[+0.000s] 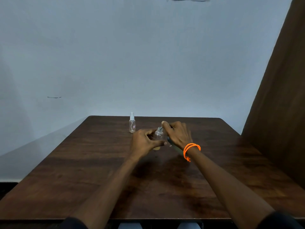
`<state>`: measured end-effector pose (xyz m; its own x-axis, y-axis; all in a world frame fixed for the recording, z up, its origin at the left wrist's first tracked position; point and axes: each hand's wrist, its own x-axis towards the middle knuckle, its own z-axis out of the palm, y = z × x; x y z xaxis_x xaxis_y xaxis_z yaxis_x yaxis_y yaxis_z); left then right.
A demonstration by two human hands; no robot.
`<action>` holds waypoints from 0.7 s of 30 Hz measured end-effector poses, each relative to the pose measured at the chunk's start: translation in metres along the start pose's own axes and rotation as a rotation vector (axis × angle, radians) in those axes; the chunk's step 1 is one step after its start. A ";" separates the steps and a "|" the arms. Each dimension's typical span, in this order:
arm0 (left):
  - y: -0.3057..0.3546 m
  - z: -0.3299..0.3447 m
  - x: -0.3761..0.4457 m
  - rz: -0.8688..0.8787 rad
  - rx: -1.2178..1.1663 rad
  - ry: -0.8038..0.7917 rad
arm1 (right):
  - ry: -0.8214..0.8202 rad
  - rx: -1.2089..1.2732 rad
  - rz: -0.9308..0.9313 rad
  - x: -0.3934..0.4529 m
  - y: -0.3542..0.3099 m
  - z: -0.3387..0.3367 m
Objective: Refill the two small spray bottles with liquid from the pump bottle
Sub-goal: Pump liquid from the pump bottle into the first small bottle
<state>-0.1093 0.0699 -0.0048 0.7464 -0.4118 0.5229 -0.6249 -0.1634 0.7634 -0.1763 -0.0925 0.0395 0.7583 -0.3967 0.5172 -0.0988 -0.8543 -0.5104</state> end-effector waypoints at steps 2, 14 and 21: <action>0.001 0.001 0.000 0.008 -0.002 -0.003 | 0.007 0.006 0.012 0.001 0.000 0.001; 0.002 0.005 0.003 0.006 -0.036 0.000 | 0.021 0.005 0.037 0.003 0.003 0.004; -0.004 0.007 0.007 0.004 -0.023 0.010 | 0.000 0.070 0.076 0.004 0.002 0.009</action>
<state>-0.1032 0.0609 -0.0070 0.7462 -0.4036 0.5294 -0.6225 -0.1413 0.7698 -0.1679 -0.0931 0.0347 0.7501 -0.4597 0.4754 -0.1107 -0.7960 -0.5951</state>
